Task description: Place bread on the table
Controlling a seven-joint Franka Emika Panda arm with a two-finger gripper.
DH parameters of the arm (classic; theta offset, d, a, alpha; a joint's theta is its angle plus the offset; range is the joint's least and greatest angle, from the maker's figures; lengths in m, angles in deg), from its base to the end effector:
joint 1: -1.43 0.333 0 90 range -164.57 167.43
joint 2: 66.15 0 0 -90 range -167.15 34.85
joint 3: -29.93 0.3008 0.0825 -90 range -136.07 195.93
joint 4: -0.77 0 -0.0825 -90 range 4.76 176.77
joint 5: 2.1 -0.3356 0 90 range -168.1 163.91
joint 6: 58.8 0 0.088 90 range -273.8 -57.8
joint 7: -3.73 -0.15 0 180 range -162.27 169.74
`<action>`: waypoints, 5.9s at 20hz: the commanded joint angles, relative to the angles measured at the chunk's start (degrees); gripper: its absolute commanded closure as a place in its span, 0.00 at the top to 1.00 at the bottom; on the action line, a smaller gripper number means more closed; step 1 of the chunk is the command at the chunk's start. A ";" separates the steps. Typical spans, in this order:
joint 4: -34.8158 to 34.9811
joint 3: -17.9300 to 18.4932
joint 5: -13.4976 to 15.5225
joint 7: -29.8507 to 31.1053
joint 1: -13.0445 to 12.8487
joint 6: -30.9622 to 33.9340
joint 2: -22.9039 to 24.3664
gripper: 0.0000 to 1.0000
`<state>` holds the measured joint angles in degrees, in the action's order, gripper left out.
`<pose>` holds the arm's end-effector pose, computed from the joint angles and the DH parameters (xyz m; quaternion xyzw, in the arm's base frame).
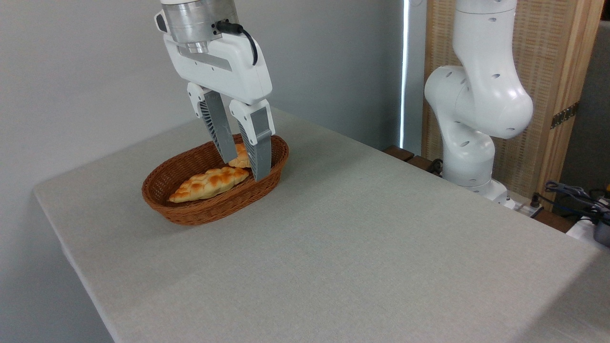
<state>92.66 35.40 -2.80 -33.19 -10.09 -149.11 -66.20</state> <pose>0.5020 -0.0514 0.5524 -0.9304 0.3663 0.0153 0.0021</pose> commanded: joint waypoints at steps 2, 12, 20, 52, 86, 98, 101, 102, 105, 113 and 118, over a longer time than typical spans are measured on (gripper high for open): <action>-0.75 0.16 1.05 -1.40 0.10 1.89 -0.04 1.00; -0.58 0.24 2.19 -1.05 0.19 1.89 0.49 1.00; 10.74 0.07 10.10 -1.57 -2.43 -6.96 8.91 1.00; 39.06 -0.02 10.10 -2.98 -31.19 -36.51 13.07 1.00; 39.77 -0.11 9.58 -3.25 -33.56 -38.36 10.69 0.31; 38.98 0.07 9.49 -2.98 -33.21 -37.49 11.48 0.30; 37.31 0.15 9.40 -3.07 -33.12 -34.86 11.56 0.30; 36.61 0.16 9.40 -3.07 -33.04 -34.41 11.48 0.30; 36.25 0.24 9.40 -3.16 -32.86 -34.32 11.48 0.25; 30.90 2.87 8.96 -3.42 -30.76 -30.29 11.56 0.25; 23.70 9.46 8.08 -10.96 -30.05 -19.57 11.56 0.26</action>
<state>120.78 40.91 5.81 -39.06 -40.11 -175.16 -54.77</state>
